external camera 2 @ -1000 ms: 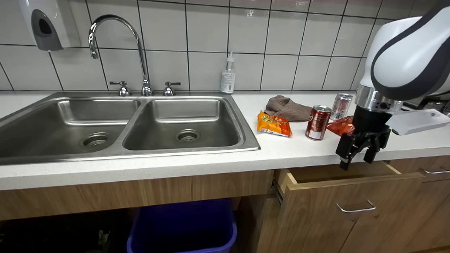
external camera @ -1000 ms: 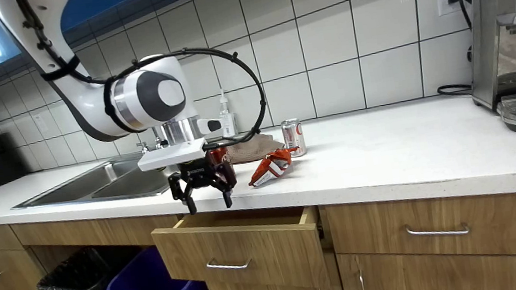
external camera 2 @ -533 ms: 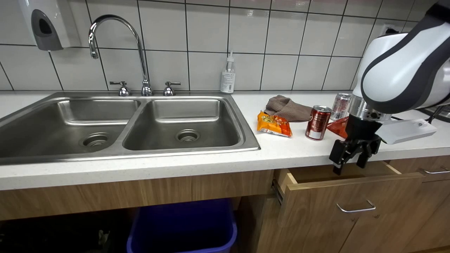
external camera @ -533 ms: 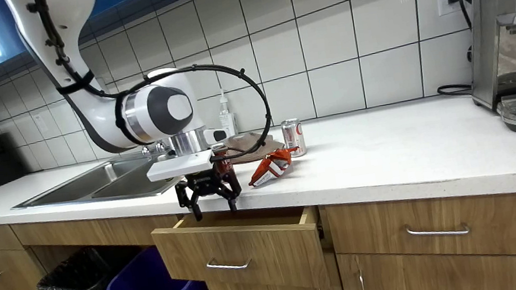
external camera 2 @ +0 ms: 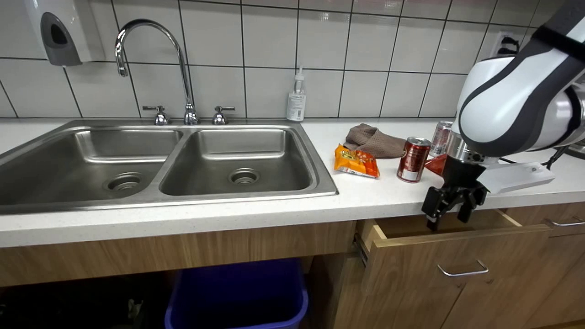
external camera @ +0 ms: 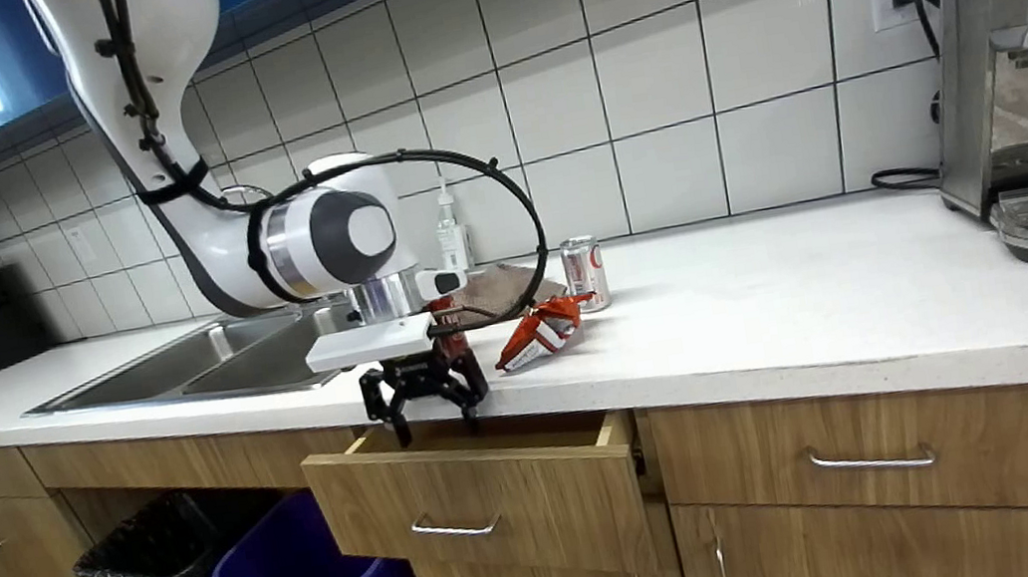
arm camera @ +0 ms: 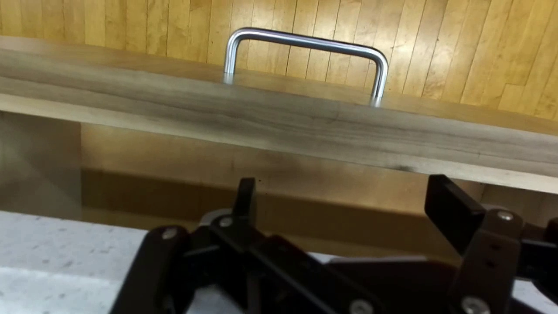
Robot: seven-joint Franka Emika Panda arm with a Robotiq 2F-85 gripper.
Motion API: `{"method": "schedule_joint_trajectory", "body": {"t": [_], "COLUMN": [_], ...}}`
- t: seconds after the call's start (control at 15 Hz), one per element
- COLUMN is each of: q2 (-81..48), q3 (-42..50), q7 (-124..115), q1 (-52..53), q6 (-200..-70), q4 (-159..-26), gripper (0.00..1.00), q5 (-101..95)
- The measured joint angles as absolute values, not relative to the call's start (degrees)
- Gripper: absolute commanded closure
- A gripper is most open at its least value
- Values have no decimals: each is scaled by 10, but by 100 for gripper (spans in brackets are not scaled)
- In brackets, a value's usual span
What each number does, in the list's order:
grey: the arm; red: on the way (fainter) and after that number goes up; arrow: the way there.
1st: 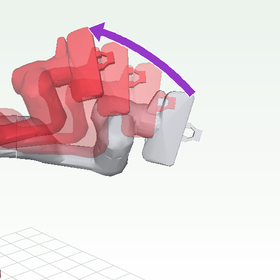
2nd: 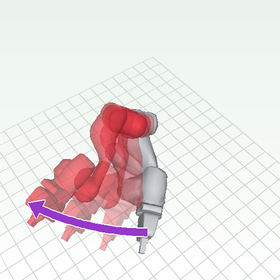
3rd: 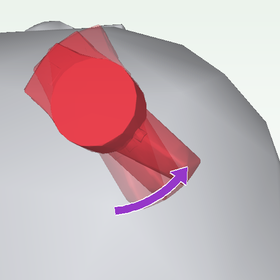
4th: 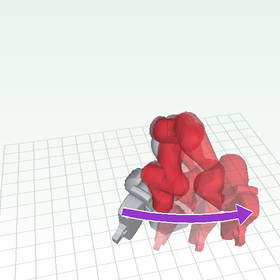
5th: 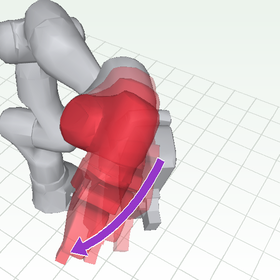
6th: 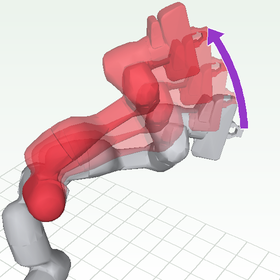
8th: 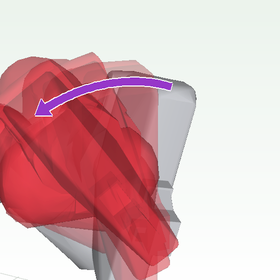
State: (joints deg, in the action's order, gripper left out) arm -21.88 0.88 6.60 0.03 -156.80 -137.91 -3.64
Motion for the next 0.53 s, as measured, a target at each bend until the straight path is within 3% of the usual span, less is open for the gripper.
{"method": "schedule_joint_trajectory", "body": {"t": [0.53], "q2": [-225], "q3": [9], "q7": [27], "q1": [0], "q6": [-1575], "q4": [-1381], "gripper": [0], "q5": [-8]}}
